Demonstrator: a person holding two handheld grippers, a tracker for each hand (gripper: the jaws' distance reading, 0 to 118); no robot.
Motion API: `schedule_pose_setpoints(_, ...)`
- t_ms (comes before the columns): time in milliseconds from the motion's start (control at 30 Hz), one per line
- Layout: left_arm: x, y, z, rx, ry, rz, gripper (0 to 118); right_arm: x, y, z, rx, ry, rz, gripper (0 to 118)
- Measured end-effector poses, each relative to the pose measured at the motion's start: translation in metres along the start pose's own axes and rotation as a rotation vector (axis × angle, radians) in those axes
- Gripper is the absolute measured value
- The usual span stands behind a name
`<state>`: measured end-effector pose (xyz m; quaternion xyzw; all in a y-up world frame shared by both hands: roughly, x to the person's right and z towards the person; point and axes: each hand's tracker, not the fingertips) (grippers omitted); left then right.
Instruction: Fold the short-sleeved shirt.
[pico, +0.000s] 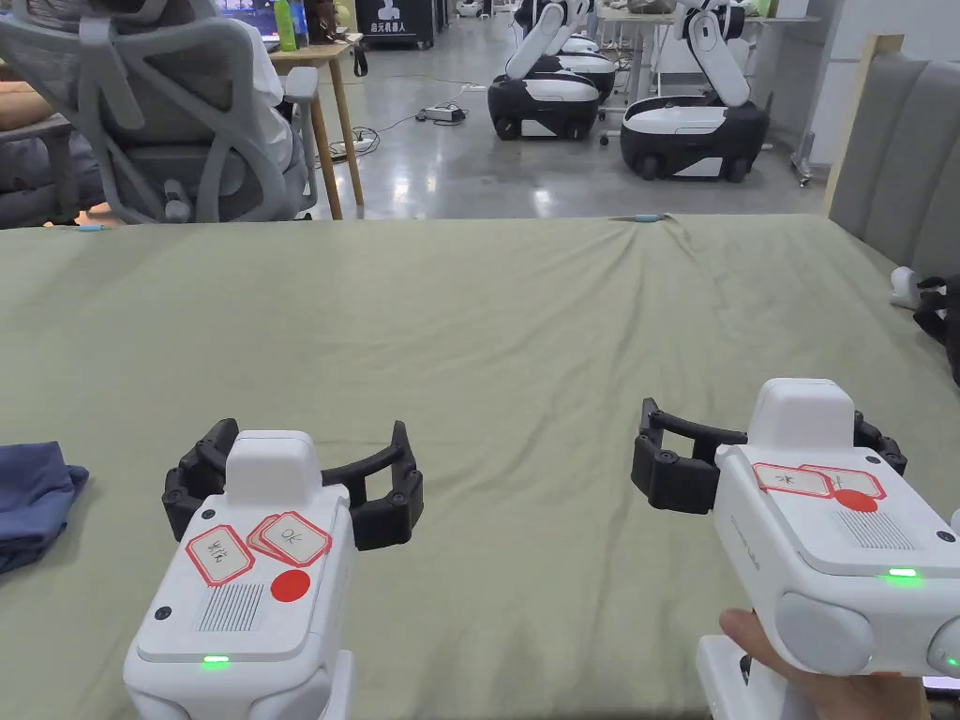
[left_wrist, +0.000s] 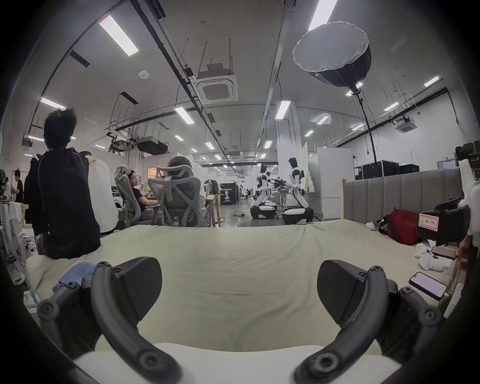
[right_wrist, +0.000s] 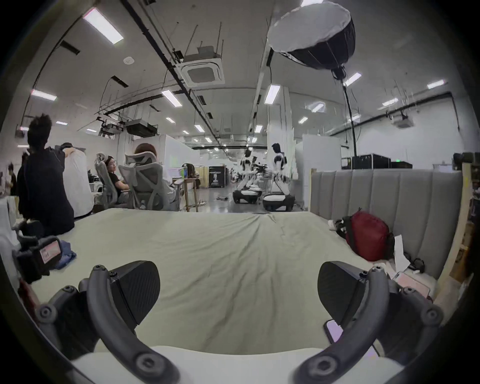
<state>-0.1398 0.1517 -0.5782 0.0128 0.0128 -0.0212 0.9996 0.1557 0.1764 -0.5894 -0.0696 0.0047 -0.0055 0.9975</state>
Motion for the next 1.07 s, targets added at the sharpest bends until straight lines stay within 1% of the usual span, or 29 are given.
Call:
schedule_pose_setpoints(33,-0.001,0.0,0.0,0.001,0.0,0.001,118,-0.002,0.001,0.002,0.0,-0.033,-0.006,118)
schedule_pose_setpoints(100,-0.001,0.001,0.0,0.001,0.002,0.005,118,-0.004,0.007,0.004,0.0,-0.053,-0.013,118)
schedule_pose_setpoints(167,-0.002,0.002,-0.001,-0.001,0.007,0.006,118,0.0,0.011,0.002,-0.081,0.005,-0.068,118)
schedule_pose_setpoints(200,-0.002,0.002,-0.001,-0.001,0.007,0.005,118,-0.004,0.012,0.003,-0.084,0.028,-0.089,118)
schedule_pose_setpoints(233,-0.002,0.003,-0.002,-0.002,0.007,0.003,118,-0.004,0.011,0.004,-0.076,0.025,-0.101,118)
schedule_pose_setpoints(467,-0.002,0.005,-0.001,0.003,0.007,-0.008,118,-0.011,0.014,0.007,-0.067,-0.012,-0.067,118)
schedule_pose_setpoints(567,-0.002,0.005,-0.001,0.002,0.006,-0.009,118,-0.007,0.016,0.008,-0.06,-0.008,-0.071,118)
schedule_pose_setpoints(633,-0.001,0.005,-0.002,0.002,0.006,-0.013,118,-0.013,0.019,0.009,-0.069,0.004,-0.074,118)
schedule_pose_setpoints(700,-0.001,0.004,-0.002,-0.001,0.005,-0.014,118,-0.012,0.018,0.01,-0.069,0.009,-0.066,118)
schedule_pose_setpoints(767,-0.001,0.004,-0.001,0.0,0.001,-0.01,118,-0.019,0.016,0.011,-0.041,-0.015,-0.044,118)
schedule_pose_setpoints(867,0.0,0.005,-0.001,0.003,-0.002,-0.016,118,-0.022,0.016,0.011,-0.049,0.003,0.011,118)
schedule_pose_setpoints(900,0.0,0.005,-0.001,0.005,-0.002,-0.018,118,-0.023,0.015,0.012,-0.04,0.0,0.013,118)
schedule_pose_setpoints(1067,-0.001,0.006,0.0,0.009,-0.01,0.01,118,-0.026,0.008,0.01,0.007,-0.012,0.09,118)
